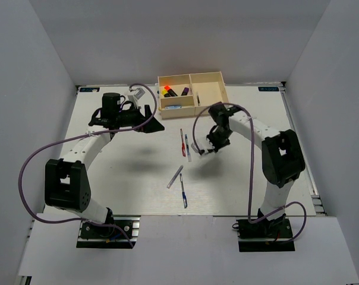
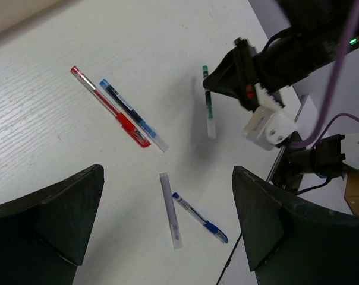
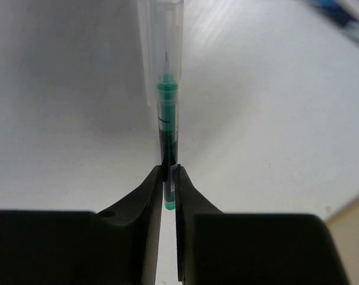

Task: Sort the stationery into containers
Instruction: Pick up the pen from the center of the board, then place the pen in the storage box.

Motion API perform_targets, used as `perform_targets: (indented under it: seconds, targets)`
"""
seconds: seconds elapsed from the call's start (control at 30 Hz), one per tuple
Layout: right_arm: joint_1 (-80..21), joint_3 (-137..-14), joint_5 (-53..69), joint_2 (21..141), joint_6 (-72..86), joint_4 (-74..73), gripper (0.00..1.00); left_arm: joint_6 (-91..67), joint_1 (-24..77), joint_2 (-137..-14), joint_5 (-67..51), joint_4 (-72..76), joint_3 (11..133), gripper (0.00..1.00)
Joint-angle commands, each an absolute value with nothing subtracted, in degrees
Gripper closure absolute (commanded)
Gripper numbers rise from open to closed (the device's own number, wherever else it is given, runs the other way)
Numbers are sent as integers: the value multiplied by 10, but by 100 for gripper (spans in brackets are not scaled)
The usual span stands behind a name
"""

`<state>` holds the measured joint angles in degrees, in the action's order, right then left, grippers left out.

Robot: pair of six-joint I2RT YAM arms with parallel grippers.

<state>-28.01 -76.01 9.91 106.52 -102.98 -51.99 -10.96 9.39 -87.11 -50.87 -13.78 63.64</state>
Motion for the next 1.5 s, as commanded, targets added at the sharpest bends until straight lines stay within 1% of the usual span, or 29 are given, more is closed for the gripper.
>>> perform_targets:
  seconds: [0.0, 0.07, 0.1, 0.13, 0.17, 0.2, 0.23, 0.27, 0.3, 0.33, 0.37, 0.4, 0.5, 0.63, 0.8, 0.93, 1.03, 1.3, 1.47]
  targets:
    - [-277, -885, 233, 1027, -852, -630, 100, -139, 86, -836, -497, -109, 642, 2]
    - [-265, -947, 305, 1041, -776, -656, 100, -149, 81, -838, -492, -106, 650, 2]
    - [-261, -1007, 326, 1051, -693, -658, 100, -151, 81, -839, -492, -105, 651, 2]
    - [-250, -1035, 346, 1061, -653, -658, 100, -156, 76, -842, -492, -105, 652, 2]
    - [-239, -1058, 370, 1072, -604, -630, 100, -156, 76, -843, -493, -102, 656, 2]
    - [-233, -1080, 377, 1094, -498, -610, 100, -158, 76, -848, -494, -101, 657, 2]
    - [-218, -1122, 381, 1106, -444, -587, 100, -160, 76, -851, -494, -102, 658, 3]
    - [-203, -1142, 379, 1132, -386, -532, 100, -160, 76, -853, -495, -103, 661, 3]
    - [-189, -1162, 375, 1146, -278, -504, 100, -161, 70, -857, -496, -103, 662, 3]
    - [-182, -1198, 350, 1158, -219, -472, 100, -161, 70, -857, -496, -104, 661, 3]
    - [-163, -1213, 335, 1180, -168, -414, 100, -161, 70, -858, -497, -103, 658, 3]
    - [-157, -1224, 324, 1191, -89, -387, 100, -162, 70, -857, -497, -100, 655, 3]
    - [-138, -1239, 296, 1232, 18, -290, 100, -170, 65, -855, -497, -86, 639, 3]
    - [-126, -1253, 288, 1288, 82, -214, 100, -177, 65, -857, -497, -82, 628, 3]
    - [-127, -1260, 251, 1342, 96, -118, 100, -190, 60, -853, -499, -74, 620, 3]
    - [-129, -1280, 232, 1385, 97, -83, 100, -190, 60, -850, -492, -75, 610, 3]
    - [-127, -1290, 222, 1405, 96, -83, 100, -191, 60, -848, -490, -68, 599, 3]
    - [-127, -1269, 201, 1424, 80, -105, 100, -199, 60, -845, -487, -52, 582, 3]
    - [-129, -1270, 203, 1439, 84, -119, 100, -186, 60, -838, -454, -53, 569, 5]
